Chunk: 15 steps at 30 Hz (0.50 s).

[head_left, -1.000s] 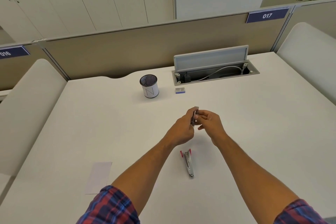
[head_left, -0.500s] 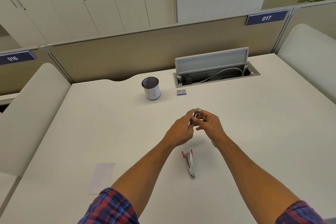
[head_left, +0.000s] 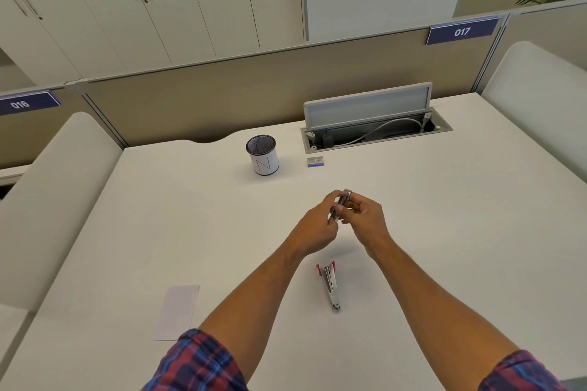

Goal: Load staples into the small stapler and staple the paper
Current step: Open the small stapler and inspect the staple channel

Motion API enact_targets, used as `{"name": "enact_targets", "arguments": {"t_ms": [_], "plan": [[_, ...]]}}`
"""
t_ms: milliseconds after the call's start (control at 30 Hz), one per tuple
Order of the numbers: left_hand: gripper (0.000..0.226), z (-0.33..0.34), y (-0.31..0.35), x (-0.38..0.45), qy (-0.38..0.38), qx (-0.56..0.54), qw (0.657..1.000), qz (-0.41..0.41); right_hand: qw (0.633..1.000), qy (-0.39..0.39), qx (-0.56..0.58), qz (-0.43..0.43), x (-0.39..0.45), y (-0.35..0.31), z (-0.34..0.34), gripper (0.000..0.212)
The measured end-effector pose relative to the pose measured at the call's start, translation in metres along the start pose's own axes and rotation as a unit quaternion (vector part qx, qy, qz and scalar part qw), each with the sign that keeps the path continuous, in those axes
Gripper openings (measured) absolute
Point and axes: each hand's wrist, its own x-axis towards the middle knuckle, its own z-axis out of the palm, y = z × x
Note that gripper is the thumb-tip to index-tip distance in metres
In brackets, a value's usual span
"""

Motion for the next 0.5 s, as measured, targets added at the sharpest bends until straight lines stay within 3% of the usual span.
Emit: {"name": "enact_targets", "arguments": {"t_ms": [200,367,500], "plan": [[0.063,0.001,-0.004,0.002,-0.012,-0.003,1.000,-0.010,0.998,0.023,-0.055,-0.013,-0.002,0.009,0.005,0.034],[0.050,0.002,-0.011,0.003,-0.023,0.019,0.999,-0.030,0.996,0.035,-0.083,-0.022,-0.002,0.008,0.006,0.032],[0.051,0.000,-0.018,0.002,0.034,-0.015,0.999,-0.032,0.992,0.007,-0.113,-0.047,0.011,-0.005,0.009,0.042]]}}
